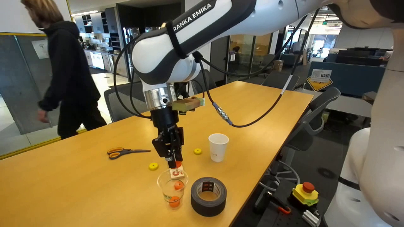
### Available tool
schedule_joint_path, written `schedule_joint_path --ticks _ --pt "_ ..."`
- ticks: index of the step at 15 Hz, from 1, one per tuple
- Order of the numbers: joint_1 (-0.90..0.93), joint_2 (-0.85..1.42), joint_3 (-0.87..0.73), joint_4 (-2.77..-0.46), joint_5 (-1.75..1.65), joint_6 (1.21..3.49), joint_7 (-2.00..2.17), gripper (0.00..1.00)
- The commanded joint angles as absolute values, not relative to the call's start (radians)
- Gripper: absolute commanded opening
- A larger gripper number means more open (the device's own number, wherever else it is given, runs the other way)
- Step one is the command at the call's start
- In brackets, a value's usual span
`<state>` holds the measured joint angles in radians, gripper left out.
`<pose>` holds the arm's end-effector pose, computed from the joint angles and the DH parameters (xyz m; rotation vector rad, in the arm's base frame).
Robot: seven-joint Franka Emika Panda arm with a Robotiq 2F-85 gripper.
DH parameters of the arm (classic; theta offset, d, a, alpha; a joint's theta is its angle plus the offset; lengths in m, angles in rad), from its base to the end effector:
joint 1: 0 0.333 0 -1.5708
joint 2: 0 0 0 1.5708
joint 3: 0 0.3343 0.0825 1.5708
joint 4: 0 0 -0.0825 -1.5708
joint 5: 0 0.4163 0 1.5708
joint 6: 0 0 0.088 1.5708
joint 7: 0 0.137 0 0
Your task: Pick up the orange tokens from the table and put them in the colourless cup. Pick up the yellow tokens from the table and put them in the white cup.
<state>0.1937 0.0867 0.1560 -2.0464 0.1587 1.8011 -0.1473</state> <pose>0.5076 0.2036 0.3506 -2.9005 -0.6433 0.5186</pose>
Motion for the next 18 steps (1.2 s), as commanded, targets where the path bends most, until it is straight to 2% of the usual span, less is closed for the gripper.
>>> schedule_joint_path --ticks 1,16,17,18 --pt "0.18 0.07 0.17 -2.062 0.232 1.759 -0.222 0.18" --pt "0.195 0.081 0.183 -2.136 0.207 1.955 -0.087 0.19" --pt "0.195 0.081 0.183 -2.138 0.205 1.959 -0.07 0.59" --pt "0.194 0.081 0.182 -2.137 0.202 1.957 -0.066 0.67"
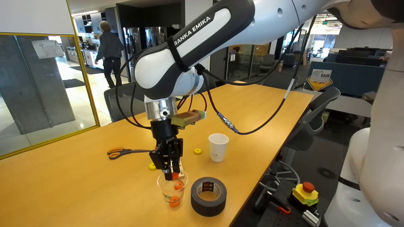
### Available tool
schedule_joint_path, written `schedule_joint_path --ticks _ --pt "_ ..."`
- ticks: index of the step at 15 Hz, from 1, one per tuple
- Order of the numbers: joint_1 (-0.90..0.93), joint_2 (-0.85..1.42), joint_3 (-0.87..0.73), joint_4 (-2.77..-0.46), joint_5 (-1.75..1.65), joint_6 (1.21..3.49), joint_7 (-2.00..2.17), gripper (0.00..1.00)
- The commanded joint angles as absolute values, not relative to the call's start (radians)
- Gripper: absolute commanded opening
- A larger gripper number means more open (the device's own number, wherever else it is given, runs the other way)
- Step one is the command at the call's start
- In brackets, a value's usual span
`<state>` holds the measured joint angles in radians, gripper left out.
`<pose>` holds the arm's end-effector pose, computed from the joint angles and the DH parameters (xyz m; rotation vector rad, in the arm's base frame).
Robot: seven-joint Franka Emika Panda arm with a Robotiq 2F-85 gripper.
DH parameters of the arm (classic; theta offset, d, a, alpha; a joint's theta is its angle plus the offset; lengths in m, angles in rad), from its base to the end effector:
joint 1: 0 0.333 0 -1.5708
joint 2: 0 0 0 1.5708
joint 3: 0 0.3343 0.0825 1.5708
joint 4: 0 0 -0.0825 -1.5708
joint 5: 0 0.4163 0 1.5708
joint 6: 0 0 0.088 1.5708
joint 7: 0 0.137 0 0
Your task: Pick up the orange tokens from the table and put them in the colourless cup. Pick up the yellow tokens from the table and put them in the white cup.
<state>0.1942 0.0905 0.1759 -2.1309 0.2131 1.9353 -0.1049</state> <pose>0.4968 0.2145 0.3185 -2.8927 -0.5439 0.4589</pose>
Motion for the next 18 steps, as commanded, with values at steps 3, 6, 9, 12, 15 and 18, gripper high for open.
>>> schedule_joint_path --ticks 3,6,9,12,15,18 --pt "0.192 0.072 0.179 -2.14 0.185 1.971 -0.037 0.88" --pt "0.19 0.058 0.171 -2.13 0.139 2.004 0.01 1.0" --pt "0.183 0.042 0.158 -2.124 0.071 2.075 0.091 1.0" --pt "0.169 0.023 0.137 -2.134 0.012 2.153 0.21 1.0" --pt "0.156 0.003 0.12 -2.172 -0.045 2.227 0.348 1.0" --pt "0.154 0.001 0.114 -2.214 -0.141 2.288 0.532 1.0"
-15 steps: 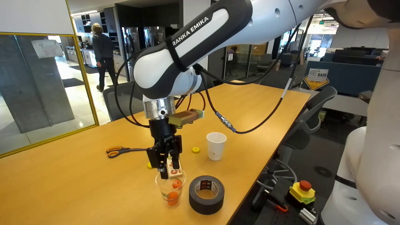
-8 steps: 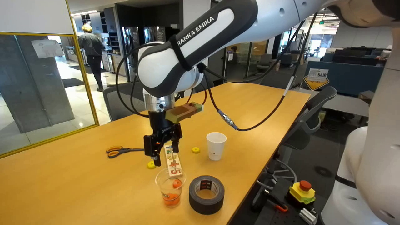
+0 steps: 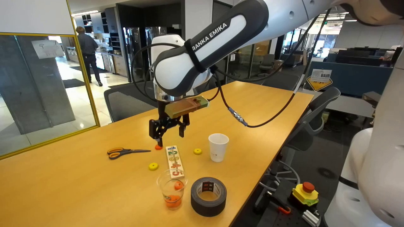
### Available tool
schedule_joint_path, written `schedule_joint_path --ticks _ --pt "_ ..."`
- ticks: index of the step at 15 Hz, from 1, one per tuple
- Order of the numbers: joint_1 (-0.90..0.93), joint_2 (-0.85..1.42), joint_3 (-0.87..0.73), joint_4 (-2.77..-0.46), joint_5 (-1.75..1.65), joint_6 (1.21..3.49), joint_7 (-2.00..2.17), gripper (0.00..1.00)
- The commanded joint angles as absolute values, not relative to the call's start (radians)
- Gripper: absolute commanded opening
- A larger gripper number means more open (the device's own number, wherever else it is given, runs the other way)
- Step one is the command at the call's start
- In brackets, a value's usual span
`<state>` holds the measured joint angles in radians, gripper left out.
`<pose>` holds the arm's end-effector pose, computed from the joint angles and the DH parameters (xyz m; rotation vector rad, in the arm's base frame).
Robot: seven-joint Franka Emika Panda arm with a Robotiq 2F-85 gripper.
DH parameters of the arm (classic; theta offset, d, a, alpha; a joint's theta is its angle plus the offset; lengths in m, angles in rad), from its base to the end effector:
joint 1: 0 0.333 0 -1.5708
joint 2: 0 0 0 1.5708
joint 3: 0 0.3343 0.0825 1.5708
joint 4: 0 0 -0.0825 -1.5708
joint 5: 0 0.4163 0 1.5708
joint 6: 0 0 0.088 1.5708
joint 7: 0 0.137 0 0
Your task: Pick up the orange tokens from the table and put them in the colourless cup. Pick up the yellow tokens from the table and put them in the white cup.
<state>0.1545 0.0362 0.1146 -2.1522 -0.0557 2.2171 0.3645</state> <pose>0.5539 0.1494 0.3561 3.1097 -0.0974 0.0626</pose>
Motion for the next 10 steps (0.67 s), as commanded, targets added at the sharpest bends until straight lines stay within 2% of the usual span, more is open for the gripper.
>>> schedule_joint_path --ticks 1,6,10 --pt "0.155 0.002 0.114 -2.227 -0.178 2.301 0.605 1.0" --pt "0.164 0.003 0.12 -2.266 -0.305 2.237 0.964 1.0" --pt "0.163 0.016 0.137 -2.266 -0.194 2.174 0.964 1.0"
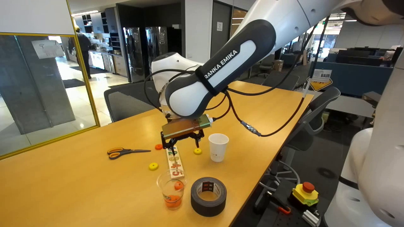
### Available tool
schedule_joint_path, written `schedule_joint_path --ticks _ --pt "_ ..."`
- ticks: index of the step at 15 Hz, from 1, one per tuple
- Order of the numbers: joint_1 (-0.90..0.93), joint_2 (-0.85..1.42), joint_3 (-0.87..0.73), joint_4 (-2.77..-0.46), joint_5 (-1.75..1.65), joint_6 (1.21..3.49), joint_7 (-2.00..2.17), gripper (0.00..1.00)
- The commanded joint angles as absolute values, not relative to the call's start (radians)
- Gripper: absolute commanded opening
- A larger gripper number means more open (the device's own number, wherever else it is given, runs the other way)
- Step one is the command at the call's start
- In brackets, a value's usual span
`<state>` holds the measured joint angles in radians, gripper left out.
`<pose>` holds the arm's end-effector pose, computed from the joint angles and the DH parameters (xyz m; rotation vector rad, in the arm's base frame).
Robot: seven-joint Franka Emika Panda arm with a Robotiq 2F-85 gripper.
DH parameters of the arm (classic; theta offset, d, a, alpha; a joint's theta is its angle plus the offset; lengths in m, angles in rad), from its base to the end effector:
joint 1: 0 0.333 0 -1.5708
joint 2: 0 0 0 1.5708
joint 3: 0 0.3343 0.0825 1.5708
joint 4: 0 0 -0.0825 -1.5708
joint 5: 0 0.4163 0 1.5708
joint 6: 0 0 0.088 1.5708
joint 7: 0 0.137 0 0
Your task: Pick up the orange tokens from the table and put them in the colourless cup. Pick up the yellow tokens from the table and put them in the white cup.
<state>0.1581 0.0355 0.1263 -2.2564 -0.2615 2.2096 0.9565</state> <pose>0.5217 0.1371 0.3091 2.8382 -0.7352 0.0729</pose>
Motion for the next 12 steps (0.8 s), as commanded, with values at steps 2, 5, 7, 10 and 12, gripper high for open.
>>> schedule_joint_path --ticks 2,5,7,10,12 --pt "0.158 0.014 0.14 -2.281 -0.117 2.188 0.935 1.0" --pt "0.152 0.013 0.139 -2.302 0.002 2.217 0.889 1.0" --pt "0.15 0.013 0.137 -2.32 0.052 2.237 0.855 1.0" --pt "0.149 0.013 0.135 -2.346 0.092 2.278 0.794 1.0" --pt "0.151 0.019 0.135 -2.357 0.084 2.303 0.762 1.0"
